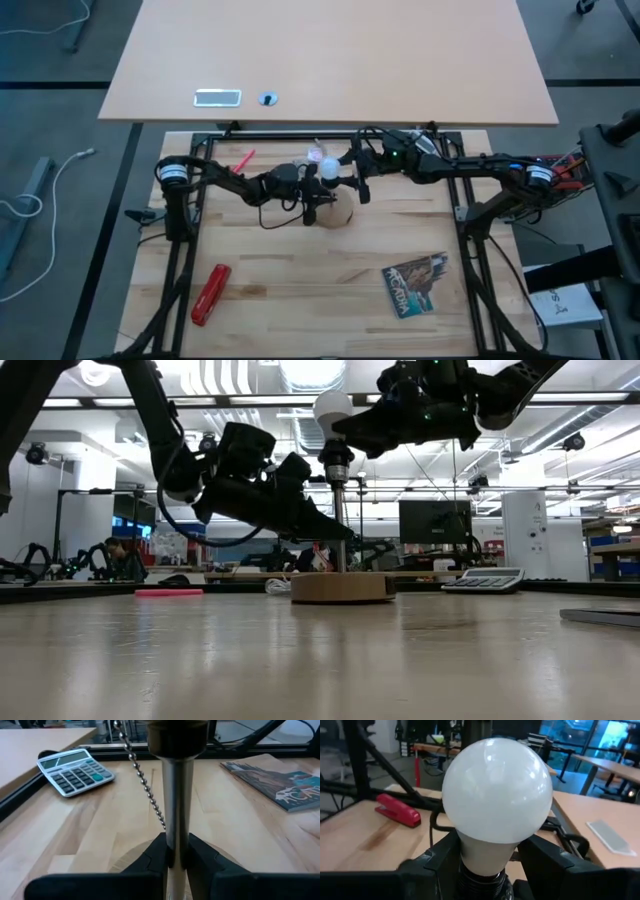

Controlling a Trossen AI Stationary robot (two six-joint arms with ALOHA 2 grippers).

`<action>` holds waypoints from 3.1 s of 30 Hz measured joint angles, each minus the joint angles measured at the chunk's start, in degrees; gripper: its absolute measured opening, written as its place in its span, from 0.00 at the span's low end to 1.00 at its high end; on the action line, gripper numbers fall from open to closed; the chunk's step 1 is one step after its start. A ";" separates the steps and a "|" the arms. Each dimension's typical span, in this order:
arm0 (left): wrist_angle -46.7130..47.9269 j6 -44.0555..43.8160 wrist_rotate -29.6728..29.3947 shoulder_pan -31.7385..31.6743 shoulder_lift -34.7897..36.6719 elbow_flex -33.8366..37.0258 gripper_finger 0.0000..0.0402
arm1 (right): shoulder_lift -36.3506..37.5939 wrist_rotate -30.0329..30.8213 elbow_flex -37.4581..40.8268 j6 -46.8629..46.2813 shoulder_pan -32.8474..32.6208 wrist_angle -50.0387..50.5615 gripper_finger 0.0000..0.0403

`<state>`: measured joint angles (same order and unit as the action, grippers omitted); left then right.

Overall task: Screw lightbulb
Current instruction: Remove the lightbulb from the lamp

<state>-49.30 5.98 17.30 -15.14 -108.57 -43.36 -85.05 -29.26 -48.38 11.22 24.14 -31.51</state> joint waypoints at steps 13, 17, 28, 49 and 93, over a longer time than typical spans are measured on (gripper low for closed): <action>3.31 1.06 -2.56 0.26 0.24 -0.19 0.09 | 1.67 0.23 0.00 2.06 0.13 3.92 0.45; 3.41 1.58 -6.95 0.46 0.22 -0.17 0.09 | 3.08 0.72 0.00 -0.33 0.11 7.04 0.45; 6.34 5.88 -27.56 2.68 2.75 -0.03 0.09 | 4.80 7.97 -7.75 5.40 0.33 31.87 0.53; 27.78 7.41 -51.89 6.37 12.01 -0.10 0.09 | 5.48 14.67 -29.88 12.20 -1.72 70.34 0.52; 49.95 4.94 -52.35 8.17 8.37 -15.64 0.09 | 5.69 21.80 -34.53 20.33 -9.66 75.98 0.80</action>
<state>0.65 10.92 -35.05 -6.96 -100.20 -59.00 -79.36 -7.46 -82.91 31.55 14.48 44.48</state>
